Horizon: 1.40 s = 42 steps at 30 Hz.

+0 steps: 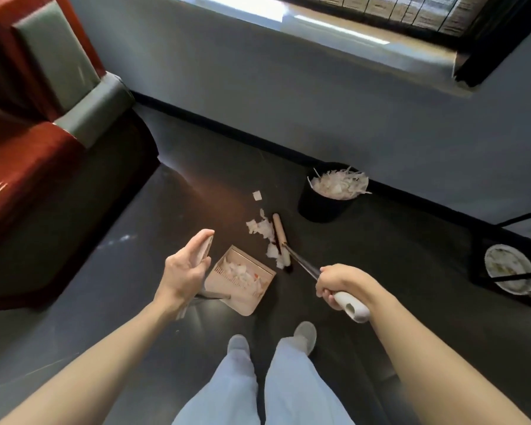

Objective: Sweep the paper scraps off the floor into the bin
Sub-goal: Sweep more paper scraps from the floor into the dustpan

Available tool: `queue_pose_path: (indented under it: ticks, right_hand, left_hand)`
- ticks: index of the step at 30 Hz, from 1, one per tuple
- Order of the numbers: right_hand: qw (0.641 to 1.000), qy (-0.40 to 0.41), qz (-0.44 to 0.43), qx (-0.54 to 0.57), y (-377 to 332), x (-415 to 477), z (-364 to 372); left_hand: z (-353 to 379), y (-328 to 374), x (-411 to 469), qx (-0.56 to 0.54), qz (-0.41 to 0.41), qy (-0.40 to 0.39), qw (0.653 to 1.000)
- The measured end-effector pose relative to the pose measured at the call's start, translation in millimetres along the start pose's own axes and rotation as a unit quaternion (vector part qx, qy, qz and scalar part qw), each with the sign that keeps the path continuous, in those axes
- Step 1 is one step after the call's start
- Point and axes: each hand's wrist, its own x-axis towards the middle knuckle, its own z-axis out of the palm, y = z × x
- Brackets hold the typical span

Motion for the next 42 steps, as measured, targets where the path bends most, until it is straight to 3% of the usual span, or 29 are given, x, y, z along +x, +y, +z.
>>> queue_pose_path:
  ticks: [3, 7, 12, 14, 21, 27, 33, 35, 42]
  right_hand:
    - [1.000, -0.011, -0.020, 0.017, -18.2, -17.1, -10.2]
    - [0.993, 0.027, -0.053, -0.102, -52.9, -17.0, -26.1]
    - [0.925, 0.105, -0.086, -0.356, -105.8, 1.6, -38.0]
    - [0.906, 0.119, -0.102, -0.393, -124.4, 13.8, -42.8]
    - [0.889, 0.134, -0.126, -0.420, -152.1, 69.5, -50.9]
    - [0.890, 0.055, -0.082, -0.445, -128.6, 66.4, -32.2]
    - [0.942, -0.028, -0.046, -0.330, -83.2, 34.3, -22.7]
    - [0.957, -0.023, -0.045, -0.287, -67.0, 16.2, -11.8]
    - [0.952, 0.047, -0.056, -0.297, -33.3, -29.1, 36.2]
  left_hand:
    - [-15.2, -5.5, 7.6, 0.015, -0.009, 0.018, 1.000]
    - [-25.7, -9.6, 20.0, 0.015, -0.018, 0.014, 1.000]
    - [-29.3, -6.2, 34.7, 0.000, -0.035, 0.038, 0.999]
    - [-26.4, -5.7, 38.1, -0.005, -0.043, 0.064, 0.997]
    - [-28.7, 12.6, 30.8, -0.049, -0.068, 0.120, 0.989]
    - [-35.6, 1.9, 37.2, -0.026, -0.064, 0.129, 0.989]
    - [-38.3, -3.3, 51.6, 0.044, -0.031, 0.081, 0.995]
    - [-45.4, -5.9, 52.0, 0.049, -0.024, 0.066, 0.996]
    - [-59.3, -8.8, 45.3, 0.072, -0.012, 0.026, 0.997]
